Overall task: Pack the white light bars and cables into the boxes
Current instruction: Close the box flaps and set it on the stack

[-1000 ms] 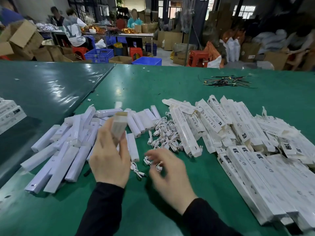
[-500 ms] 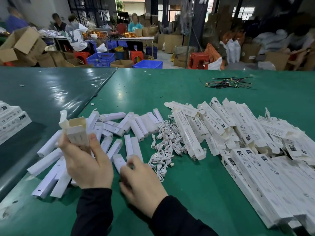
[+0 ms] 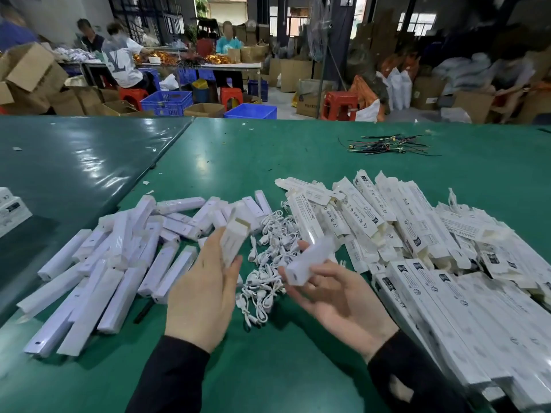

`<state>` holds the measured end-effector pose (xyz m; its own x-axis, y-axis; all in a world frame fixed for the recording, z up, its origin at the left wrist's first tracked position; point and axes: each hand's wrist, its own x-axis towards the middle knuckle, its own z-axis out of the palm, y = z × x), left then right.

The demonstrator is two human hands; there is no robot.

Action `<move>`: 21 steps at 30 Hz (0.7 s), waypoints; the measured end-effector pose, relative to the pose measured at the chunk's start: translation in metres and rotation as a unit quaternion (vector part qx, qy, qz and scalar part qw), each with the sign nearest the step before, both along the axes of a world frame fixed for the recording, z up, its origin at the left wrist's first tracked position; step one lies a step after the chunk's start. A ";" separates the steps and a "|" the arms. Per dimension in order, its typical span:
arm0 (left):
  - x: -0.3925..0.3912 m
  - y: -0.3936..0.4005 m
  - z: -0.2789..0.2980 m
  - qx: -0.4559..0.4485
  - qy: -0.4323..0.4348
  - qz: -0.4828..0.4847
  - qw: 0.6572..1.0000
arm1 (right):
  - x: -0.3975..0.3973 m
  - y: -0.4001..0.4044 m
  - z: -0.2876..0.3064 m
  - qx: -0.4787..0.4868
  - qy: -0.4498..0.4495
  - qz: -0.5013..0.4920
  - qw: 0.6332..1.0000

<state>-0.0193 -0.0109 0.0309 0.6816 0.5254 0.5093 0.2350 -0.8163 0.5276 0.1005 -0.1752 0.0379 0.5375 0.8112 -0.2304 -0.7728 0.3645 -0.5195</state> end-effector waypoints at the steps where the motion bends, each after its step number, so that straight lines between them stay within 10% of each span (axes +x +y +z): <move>1: -0.001 -0.002 0.001 0.009 0.015 -0.019 1.000 | -0.001 -0.001 0.001 -0.023 -0.047 0.010 0.999; 10: -0.001 -0.003 0.001 0.043 0.077 -0.085 0.992 | -0.011 0.003 0.005 -0.152 -0.318 -0.128 0.927; 21: -0.002 -0.009 0.006 0.070 0.080 -0.106 0.989 | 0.002 -0.007 0.004 -0.132 -0.292 -0.302 0.898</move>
